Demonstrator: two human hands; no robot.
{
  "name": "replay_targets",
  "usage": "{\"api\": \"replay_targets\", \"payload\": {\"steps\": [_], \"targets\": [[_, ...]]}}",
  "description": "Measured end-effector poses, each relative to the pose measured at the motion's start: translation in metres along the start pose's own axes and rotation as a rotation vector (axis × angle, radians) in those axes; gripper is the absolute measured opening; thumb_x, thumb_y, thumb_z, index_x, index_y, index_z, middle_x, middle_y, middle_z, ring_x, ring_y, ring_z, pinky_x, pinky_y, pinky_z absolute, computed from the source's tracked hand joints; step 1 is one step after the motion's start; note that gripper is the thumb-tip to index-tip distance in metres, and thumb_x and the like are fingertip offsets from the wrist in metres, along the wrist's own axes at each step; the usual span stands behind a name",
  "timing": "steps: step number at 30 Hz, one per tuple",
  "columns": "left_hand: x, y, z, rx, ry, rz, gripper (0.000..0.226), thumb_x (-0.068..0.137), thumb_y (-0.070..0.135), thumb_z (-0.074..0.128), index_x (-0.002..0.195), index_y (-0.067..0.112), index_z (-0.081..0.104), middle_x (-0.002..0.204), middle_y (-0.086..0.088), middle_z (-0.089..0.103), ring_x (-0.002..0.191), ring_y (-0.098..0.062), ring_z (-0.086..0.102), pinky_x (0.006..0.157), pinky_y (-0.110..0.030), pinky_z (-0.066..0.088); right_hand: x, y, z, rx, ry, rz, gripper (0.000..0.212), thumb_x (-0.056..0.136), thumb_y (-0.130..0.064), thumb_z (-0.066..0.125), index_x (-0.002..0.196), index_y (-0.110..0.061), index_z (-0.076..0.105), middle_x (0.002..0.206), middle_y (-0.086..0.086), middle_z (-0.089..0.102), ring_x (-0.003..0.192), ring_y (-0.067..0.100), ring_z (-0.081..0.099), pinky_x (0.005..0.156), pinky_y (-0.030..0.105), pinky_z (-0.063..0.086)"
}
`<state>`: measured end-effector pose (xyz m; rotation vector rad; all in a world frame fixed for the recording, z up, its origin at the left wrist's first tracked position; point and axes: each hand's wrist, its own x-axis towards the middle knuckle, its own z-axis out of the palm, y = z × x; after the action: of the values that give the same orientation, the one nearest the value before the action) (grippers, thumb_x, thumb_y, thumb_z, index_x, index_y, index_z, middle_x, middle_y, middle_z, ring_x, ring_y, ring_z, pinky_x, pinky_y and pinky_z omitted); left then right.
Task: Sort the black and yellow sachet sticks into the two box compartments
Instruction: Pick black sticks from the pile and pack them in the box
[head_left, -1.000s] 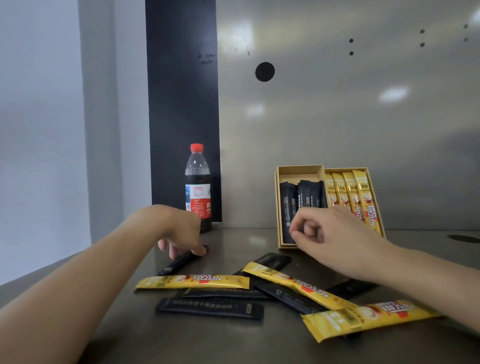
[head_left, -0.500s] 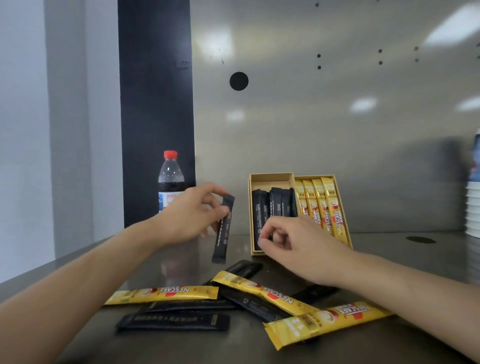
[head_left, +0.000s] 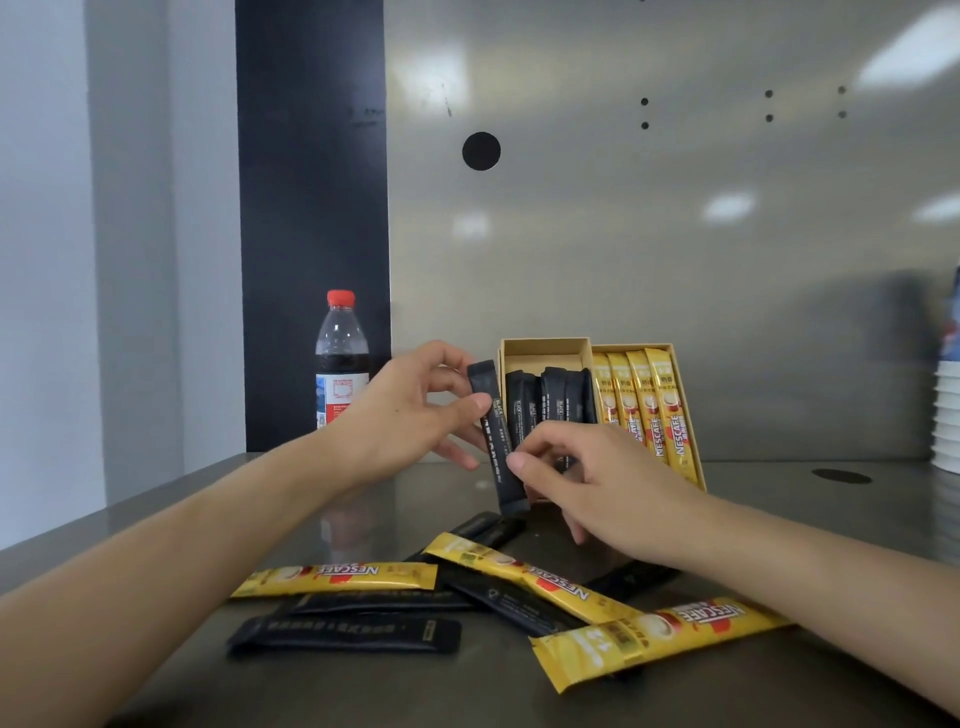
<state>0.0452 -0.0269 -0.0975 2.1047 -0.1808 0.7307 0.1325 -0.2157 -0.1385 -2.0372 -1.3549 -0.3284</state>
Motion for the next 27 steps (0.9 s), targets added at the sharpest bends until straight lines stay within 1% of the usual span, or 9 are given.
{"api": "replay_targets", "payload": {"steps": [2,5,8,10,16,20,22,24,27], "targets": [[0.0,-0.002,0.003,0.003,-0.016,-0.002,0.037,0.095,0.015,0.066,0.128,0.012,0.051,0.108,-0.014,0.066,0.08,-0.027,0.077,0.064,-0.036,0.064,0.001,0.001,-0.001,0.016,0.009,-0.001,0.014,0.1,-0.04,0.053,0.103,-0.031,0.063,0.065,-0.035,0.061,0.047,0.005,0.061,0.056,0.017,0.052],[-0.001,-0.005,0.009,0.001,-0.019,0.004,0.031,0.093,0.017,0.069,0.121,0.014,0.057,0.103,-0.013,0.065,0.078,-0.026,0.077,0.065,-0.041,0.065,0.0,0.0,0.0,0.034,0.027,0.001,0.014,0.098,-0.04,0.056,0.101,-0.029,0.064,0.075,-0.018,0.066,0.047,0.005,0.062,0.055,0.019,0.053],[-0.003,-0.004,0.012,-0.014,-0.035,-0.014,0.023,0.094,0.012,0.067,0.116,0.011,0.06,0.107,-0.02,0.064,0.077,-0.026,0.077,0.064,-0.035,0.065,-0.001,0.0,0.002,0.047,0.035,0.005,0.017,0.097,-0.043,0.058,0.099,-0.028,0.065,0.075,-0.016,0.066,0.047,0.006,0.062,0.055,0.021,0.054],[-0.002,-0.004,0.012,-0.049,-0.037,-0.021,0.023,0.094,0.011,0.067,0.116,0.007,0.06,0.106,-0.022,0.064,0.08,-0.025,0.077,0.065,-0.035,0.065,0.0,0.001,0.002,0.063,0.05,0.011,0.017,0.095,-0.043,0.061,0.1,-0.028,0.065,0.084,-0.013,0.068,0.048,0.008,0.064,0.056,0.021,0.055],[-0.002,-0.004,0.011,-0.095,-0.013,-0.002,0.011,0.09,0.015,0.071,0.097,0.011,0.063,0.081,0.0,0.067,0.077,-0.02,0.076,0.063,-0.037,0.065,0.003,0.002,0.002,0.102,0.083,0.025,0.016,0.095,-0.041,0.062,0.101,-0.027,0.065,0.087,-0.011,0.069,0.048,0.006,0.062,0.06,0.018,0.054],[-0.002,-0.007,0.012,0.006,0.012,-0.029,0.017,0.092,0.027,0.068,0.102,0.014,0.062,0.095,-0.004,0.07,0.081,-0.019,0.077,0.056,-0.037,0.063,0.006,0.005,0.0,0.076,0.112,0.019,0.013,0.096,-0.039,0.061,0.1,-0.028,0.065,0.091,-0.012,0.068,0.048,0.005,0.062,0.057,0.017,0.054],[-0.002,-0.01,0.013,0.153,0.03,-0.009,0.015,0.094,0.031,0.065,0.105,0.021,0.062,0.101,0.002,0.069,0.085,-0.016,0.075,0.06,-0.039,0.064,0.01,0.011,-0.004,0.053,0.177,0.045,0.013,0.095,-0.039,0.061,0.098,-0.027,0.066,0.091,-0.011,0.068,0.047,0.002,0.061,0.054,0.018,0.053],[-0.005,-0.015,0.01,0.453,0.043,0.079,0.009,0.097,0.034,0.061,0.106,0.031,0.06,0.104,0.013,0.064,0.089,-0.009,0.069,0.071,-0.036,0.064,0.014,0.019,-0.012,0.015,0.263,0.098,0.015,0.095,-0.04,0.062,0.096,-0.025,0.067,0.087,-0.009,0.069,0.046,-0.001,0.06,0.05,0.014,0.049],[-0.008,-0.019,0.009,0.83,0.006,0.216,0.013,0.1,0.04,0.053,0.113,0.04,0.055,0.114,0.022,0.055,0.092,-0.002,0.063,0.082,-0.034,0.059,0.016,0.034,-0.023,-0.082,0.331,0.167,0.019,0.096,-0.041,0.06,0.092,-0.025,0.069,0.079,-0.008,0.068,0.055,-0.001,0.059,0.059,0.015,0.043]]}}
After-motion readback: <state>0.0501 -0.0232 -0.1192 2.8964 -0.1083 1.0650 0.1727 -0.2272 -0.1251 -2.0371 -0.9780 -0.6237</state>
